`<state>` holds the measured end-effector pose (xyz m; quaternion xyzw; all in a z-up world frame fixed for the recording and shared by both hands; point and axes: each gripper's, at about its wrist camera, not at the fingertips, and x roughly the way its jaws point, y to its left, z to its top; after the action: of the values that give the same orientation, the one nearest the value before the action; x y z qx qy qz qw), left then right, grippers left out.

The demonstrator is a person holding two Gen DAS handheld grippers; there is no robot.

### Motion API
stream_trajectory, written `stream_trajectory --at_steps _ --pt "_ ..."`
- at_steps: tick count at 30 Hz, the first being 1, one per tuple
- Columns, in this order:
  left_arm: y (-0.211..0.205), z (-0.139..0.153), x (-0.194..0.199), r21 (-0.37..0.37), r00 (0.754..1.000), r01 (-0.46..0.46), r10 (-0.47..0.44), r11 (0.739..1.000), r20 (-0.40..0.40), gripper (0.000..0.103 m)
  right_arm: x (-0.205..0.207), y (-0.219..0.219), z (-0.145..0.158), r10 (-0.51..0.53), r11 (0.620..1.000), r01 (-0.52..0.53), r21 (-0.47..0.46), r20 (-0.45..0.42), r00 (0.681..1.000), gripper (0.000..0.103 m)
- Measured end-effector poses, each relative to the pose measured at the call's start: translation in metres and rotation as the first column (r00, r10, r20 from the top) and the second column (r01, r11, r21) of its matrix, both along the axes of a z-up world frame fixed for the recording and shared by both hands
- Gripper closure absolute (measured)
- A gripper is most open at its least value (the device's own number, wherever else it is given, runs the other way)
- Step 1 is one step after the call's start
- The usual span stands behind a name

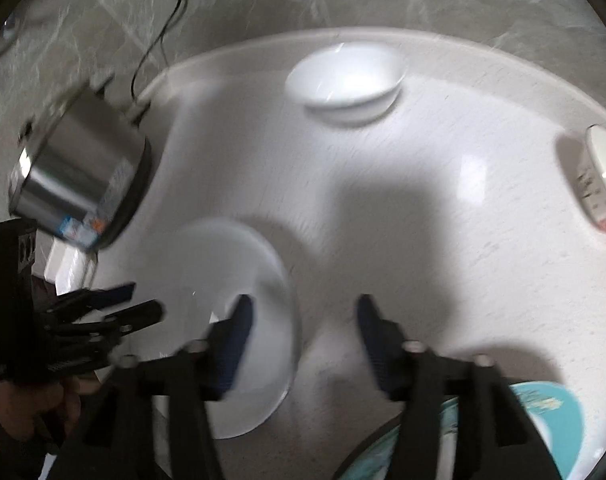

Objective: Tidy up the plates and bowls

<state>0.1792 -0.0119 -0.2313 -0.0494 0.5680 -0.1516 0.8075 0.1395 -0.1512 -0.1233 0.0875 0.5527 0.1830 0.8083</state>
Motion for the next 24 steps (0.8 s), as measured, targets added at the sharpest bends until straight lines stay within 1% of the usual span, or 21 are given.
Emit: stream_trajectory --at_steps 1,2,4,5,6,7,8,10,11,14,17,18,20,24 --pt "0.005 0.01 0.006 -0.005 1.0 -0.002 0.002 1.0 0.03 0.013 0.005 -0.009 0.007 -0.017 1.0 0.017 0.008 0.019 1.0 0.031" --pt "0.008 0.019 0.014 -0.001 0.999 0.0 0.0 1.0 0.049 0.001 0.01 -0.016 0.013 -0.034 0.999 0.034 0.016 0.034 0.999 0.022" --pt "0.006 0.032 0.035 0.018 0.997 0.022 -0.024 1.0 0.079 0.0 0.027 -0.029 0.023 -0.068 0.997 0.067 0.03 0.066 0.995 0.015" --pt "0.002 0.038 0.046 0.029 0.995 0.034 -0.036 0.999 0.089 0.0 0.038 -0.035 0.028 -0.086 0.996 0.084 0.034 0.074 0.993 0.015" --pt "-0.003 0.043 0.059 0.024 0.994 0.05 -0.052 0.998 0.1 0.0 0.047 -0.039 0.031 -0.102 0.994 0.099 0.037 0.08 0.992 0.015" --pt "-0.009 0.048 0.073 0.002 0.991 0.071 -0.071 0.997 0.112 0.0 0.056 -0.043 0.035 -0.111 0.993 0.108 0.044 0.09 0.99 0.015" --pt "-0.018 0.051 0.086 -0.004 0.989 0.09 -0.089 0.996 0.122 0.0 0.069 -0.046 0.04 -0.122 0.992 0.117 0.056 0.106 0.987 0.015" --pt "-0.038 0.053 0.115 0.049 0.981 0.133 -0.139 0.99 0.139 0.0 0.093 -0.052 0.043 -0.155 0.988 0.15 0.046 0.125 0.98 0.015" --pt "-0.048 0.051 0.131 0.056 0.976 0.16 -0.166 0.986 0.138 0.0 0.104 -0.054 0.043 -0.167 0.986 0.162 0.047 0.125 0.978 0.015" --pt "-0.074 0.04 0.171 0.065 0.973 0.201 -0.207 0.977 0.102 0.0 0.143 -0.059 0.029 -0.195 0.98 0.192 0.05 0.064 0.979 0.015" --pt "-0.091 0.03 0.2 0.079 0.969 0.229 -0.235 0.97 0.082 0.0 0.169 -0.056 0.016 -0.19 0.981 0.188 0.043 0.038 0.981 0.017" --pt "-0.097 0.028 0.209 0.1 0.968 0.232 -0.24 0.968 0.08 0.0 0.177 -0.054 0.01 -0.188 0.982 0.186 0.037 0.03 0.982 0.018" --pt "-0.106 0.02 0.225 0.116 0.967 0.241 -0.249 0.964 0.062 0.001 0.187 -0.052 0.0 -0.181 0.983 0.181 0.032 0.01 0.983 0.029" --pt "-0.118 0.003 0.248 0.146 0.966 0.252 -0.258 0.957 0.028 0.001 0.203 -0.045 -0.025 -0.172 0.985 0.173 0.021 -0.055 0.984 0.031"
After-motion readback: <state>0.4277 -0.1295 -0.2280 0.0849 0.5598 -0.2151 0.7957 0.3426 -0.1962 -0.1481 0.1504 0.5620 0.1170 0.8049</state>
